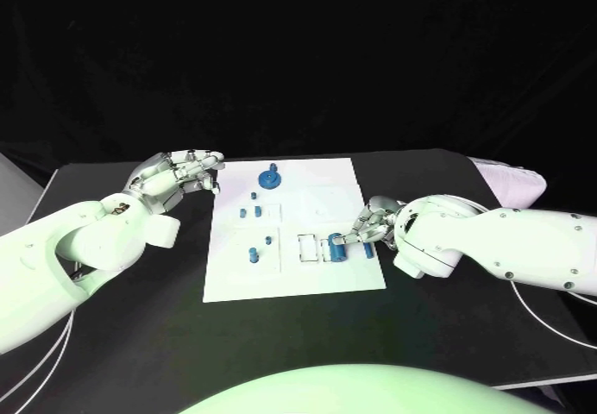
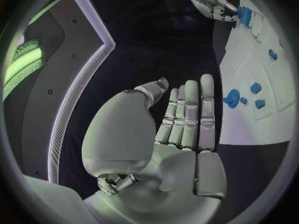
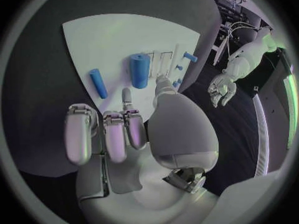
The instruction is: Assemble the parts on the task board
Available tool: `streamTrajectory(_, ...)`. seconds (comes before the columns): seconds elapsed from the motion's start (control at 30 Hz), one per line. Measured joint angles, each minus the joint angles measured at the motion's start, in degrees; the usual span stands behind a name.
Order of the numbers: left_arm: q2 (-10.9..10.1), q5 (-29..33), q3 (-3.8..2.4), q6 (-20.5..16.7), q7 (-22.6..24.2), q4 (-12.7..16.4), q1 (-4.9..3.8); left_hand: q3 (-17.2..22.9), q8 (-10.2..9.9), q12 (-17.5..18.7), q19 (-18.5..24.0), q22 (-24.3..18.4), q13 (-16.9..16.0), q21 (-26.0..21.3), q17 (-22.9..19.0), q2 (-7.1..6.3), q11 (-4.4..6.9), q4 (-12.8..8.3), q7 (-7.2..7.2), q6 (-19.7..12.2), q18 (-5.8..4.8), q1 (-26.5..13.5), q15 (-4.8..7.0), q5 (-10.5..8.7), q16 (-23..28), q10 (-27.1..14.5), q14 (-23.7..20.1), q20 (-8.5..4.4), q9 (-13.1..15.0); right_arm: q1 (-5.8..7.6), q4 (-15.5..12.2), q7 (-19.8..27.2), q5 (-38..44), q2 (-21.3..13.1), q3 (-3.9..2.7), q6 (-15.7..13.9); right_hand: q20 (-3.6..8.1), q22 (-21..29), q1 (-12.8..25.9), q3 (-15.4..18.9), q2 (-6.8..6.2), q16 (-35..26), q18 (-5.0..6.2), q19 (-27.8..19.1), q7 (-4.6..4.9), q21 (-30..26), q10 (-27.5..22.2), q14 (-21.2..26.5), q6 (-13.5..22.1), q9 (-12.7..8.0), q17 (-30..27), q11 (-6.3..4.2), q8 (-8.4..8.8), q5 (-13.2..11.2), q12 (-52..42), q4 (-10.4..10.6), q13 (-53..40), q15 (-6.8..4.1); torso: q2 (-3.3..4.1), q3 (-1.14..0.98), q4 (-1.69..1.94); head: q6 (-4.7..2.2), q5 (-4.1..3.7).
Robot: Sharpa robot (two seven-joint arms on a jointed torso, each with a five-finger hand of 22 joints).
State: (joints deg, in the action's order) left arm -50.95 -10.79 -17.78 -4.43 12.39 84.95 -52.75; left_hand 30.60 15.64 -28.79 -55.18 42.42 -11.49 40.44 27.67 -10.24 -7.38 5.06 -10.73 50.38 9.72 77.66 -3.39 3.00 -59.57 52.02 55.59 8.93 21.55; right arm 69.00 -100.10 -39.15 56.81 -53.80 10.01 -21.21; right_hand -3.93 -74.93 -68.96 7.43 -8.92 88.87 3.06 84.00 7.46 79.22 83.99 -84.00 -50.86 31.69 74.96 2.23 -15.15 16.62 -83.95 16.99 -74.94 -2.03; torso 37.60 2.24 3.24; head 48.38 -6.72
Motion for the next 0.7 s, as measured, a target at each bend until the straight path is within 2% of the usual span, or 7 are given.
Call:
streamTrajectory(0.07,0.0,0.0,0.00,0.0,0.0,0.0,0.00,0.0,0.0,0.0,0.0,0.0,0.0,0.0,0.0,0.00,0.00,0.0,0.00,0.0,0.00,0.0,0.00,0.00,0.0,0.0,0.0,0.00,0.0,-0.20,0.4,-0.2,-0.7,0.5,0.04,-0.5,0.00,0.0,-0.1,0.2,-0.13,0.0,0.00,0.0,0.18,0.0,0.0,0.0,0.2,-0.1,0.0,0.28,0.24,0.0,0.0,0.0,0.0,0.40,0.00,-0.01,0.01,0.09,-0.01)
streamTrajectory(0.33,-0.1,0.0,0.01,0.0,-0.1,0.0,0.00,0.0,0.0,0.0,0.0,0.0,0.0,0.0,0.0,0.00,0.00,0.0,0.00,0.0,0.00,0.0,0.00,0.00,0.0,0.0,0.0,0.00,0.0,-1.21,1.4,-0.5,-2.3,1.9,0.23,-0.9,0.00,0.0,-0.1,0.9,-0.13,0.2,0.00,0.0,0.31,-0.5,0.0,0.0,0.7,-0.2,0.0,0.40,0.56,0.0,0.9,0.1,0.0,0.40,0.01,-0.01,0.02,0.50,0.09)
streamTrajectory(0.47,-0.2,0.0,0.01,0.0,-0.1,0.0,0.00,0.0,0.0,0.0,0.0,0.0,0.0,0.0,0.0,0.00,0.00,0.0,0.00,0.0,0.00,0.0,0.00,0.00,0.0,0.0,0.0,0.00,0.0,-1.58,1.6,-0.6,-2.9,2.5,0.25,-0.9,-0.40,0.0,-0.1,0.9,-0.13,0.2,0.00,0.0,0.31,-0.5,0.0,0.0,0.7,-0.1,0.0,0.40,0.54,-0.2,1.1,0.1,0.0,0.39,0.04,-0.04,0.02,0.65,0.15)
streamTrajectory(0.67,-0.2,0.0,0.02,0.1,-0.1,0.0,0.00,-0.2,0.0,0.0,0.0,-0.1,0.1,0.0,0.0,0.00,0.00,0.2,0.00,0.0,0.00,0.0,0.00,0.00,0.0,0.0,0.0,0.00,-0.1,-1.74,1.8,-0.7,-3.1,3.1,0.23,-1.0,-0.40,0.0,-0.1,0.9,-0.08,0.2,-0.01,0.0,-0.22,-0.7,0.0,0.0,-0.5,0.6,0.0,0.40,-1.08,-0.2,1.4,0.1,0.0,0.39,0.08,-0.04,0.03,0.82,0.21)
streamTrajectory(0.7,-0.2,0.0,0.02,0.1,-0.1,0.0,0.00,-0.2,0.0,0.0,0.0,-0.1,0.1,0.0,0.0,0.00,0.00,0.2,0.00,0.0,0.00,0.0,0.00,0.00,0.0,0.0,0.0,0.00,-0.1,-1.75,1.9,-0.7,-3.0,3.2,0.23,-1.0,-0.40,0.0,0.2,0.9,0.25,0.2,-0.01,0.0,-0.30,-0.7,0.0,0.0,-0.5,0.8,0.0,0.40,-1.45,-0.2,1.4,0.1,0.0,0.39,0.09,-0.05,0.03,0.88,0.23)
